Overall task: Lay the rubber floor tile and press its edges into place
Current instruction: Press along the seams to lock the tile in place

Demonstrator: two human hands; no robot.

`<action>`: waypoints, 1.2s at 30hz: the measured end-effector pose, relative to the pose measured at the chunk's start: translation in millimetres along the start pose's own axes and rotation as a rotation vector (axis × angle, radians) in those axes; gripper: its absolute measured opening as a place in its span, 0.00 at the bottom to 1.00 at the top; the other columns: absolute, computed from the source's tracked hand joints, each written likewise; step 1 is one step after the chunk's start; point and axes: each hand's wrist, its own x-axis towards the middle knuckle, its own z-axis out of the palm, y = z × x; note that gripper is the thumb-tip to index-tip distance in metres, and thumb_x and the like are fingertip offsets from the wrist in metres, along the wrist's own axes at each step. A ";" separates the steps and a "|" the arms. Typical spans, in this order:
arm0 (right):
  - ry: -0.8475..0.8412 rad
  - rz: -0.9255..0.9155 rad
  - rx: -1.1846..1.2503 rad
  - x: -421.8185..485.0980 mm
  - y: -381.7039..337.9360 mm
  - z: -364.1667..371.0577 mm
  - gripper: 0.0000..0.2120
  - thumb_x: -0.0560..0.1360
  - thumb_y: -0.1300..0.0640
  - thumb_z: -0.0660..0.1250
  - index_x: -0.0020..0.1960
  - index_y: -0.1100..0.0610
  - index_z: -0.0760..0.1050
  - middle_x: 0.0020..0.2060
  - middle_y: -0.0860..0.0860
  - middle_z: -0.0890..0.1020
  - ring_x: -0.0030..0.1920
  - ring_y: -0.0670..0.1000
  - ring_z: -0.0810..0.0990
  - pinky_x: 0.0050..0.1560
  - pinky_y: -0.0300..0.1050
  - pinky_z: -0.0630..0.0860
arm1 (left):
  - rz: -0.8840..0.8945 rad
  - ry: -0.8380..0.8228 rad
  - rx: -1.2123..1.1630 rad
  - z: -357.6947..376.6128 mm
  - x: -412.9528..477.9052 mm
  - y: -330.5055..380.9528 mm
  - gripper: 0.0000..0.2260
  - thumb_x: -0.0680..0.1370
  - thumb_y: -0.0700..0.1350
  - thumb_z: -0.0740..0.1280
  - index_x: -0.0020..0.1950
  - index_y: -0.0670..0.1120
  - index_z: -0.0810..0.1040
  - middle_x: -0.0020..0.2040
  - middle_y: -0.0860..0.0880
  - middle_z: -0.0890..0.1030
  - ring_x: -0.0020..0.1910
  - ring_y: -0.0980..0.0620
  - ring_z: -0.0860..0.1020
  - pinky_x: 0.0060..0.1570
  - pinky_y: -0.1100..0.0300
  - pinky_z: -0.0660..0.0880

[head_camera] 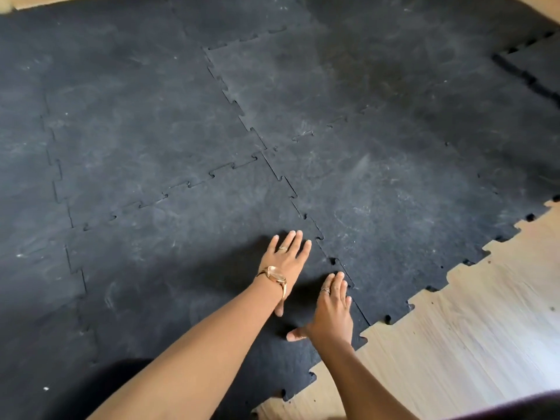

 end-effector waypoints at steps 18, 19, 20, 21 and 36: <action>0.059 0.090 -0.010 11.5 -19.8 -11.3 0.54 0.71 0.55 0.76 0.77 0.66 0.37 0.78 0.60 0.42 0.78 0.60 0.46 0.77 0.54 0.51 | 0.206 0.009 -0.041 -21.7 31.8 -26.4 0.74 0.48 0.57 0.83 0.76 0.46 0.33 0.78 0.47 0.38 0.76 0.49 0.36 0.72 0.55 0.41; 0.060 0.101 0.004 13.5 -19.2 -12.3 0.54 0.71 0.56 0.76 0.77 0.65 0.37 0.78 0.58 0.42 0.78 0.60 0.47 0.76 0.55 0.54 | 0.212 0.007 -0.016 -20.1 33.4 -26.2 0.73 0.49 0.58 0.83 0.76 0.45 0.33 0.78 0.46 0.37 0.76 0.48 0.36 0.72 0.54 0.40; 0.064 0.108 0.015 15.9 -18.2 -13.8 0.55 0.70 0.56 0.76 0.77 0.64 0.37 0.78 0.57 0.43 0.77 0.59 0.49 0.75 0.55 0.56 | 0.214 0.006 0.002 -20.0 34.9 -25.7 0.73 0.49 0.59 0.82 0.76 0.44 0.34 0.78 0.46 0.36 0.76 0.47 0.35 0.72 0.52 0.40; 0.070 0.111 0.016 18.7 -17.1 -15.1 0.56 0.69 0.56 0.77 0.77 0.63 0.37 0.78 0.56 0.44 0.76 0.58 0.51 0.74 0.55 0.59 | 0.209 0.003 0.008 -21.2 36.6 -24.8 0.73 0.49 0.59 0.82 0.76 0.43 0.35 0.78 0.45 0.36 0.76 0.46 0.35 0.72 0.51 0.41; 0.062 0.105 -0.116 20.1 -11.9 -15.2 0.58 0.68 0.52 0.78 0.78 0.62 0.37 0.78 0.55 0.47 0.76 0.57 0.53 0.74 0.57 0.56 | 0.043 0.072 0.104 -31.7 39.2 16.5 0.36 0.74 0.37 0.68 0.76 0.41 0.51 0.78 0.38 0.43 0.76 0.38 0.47 0.72 0.41 0.52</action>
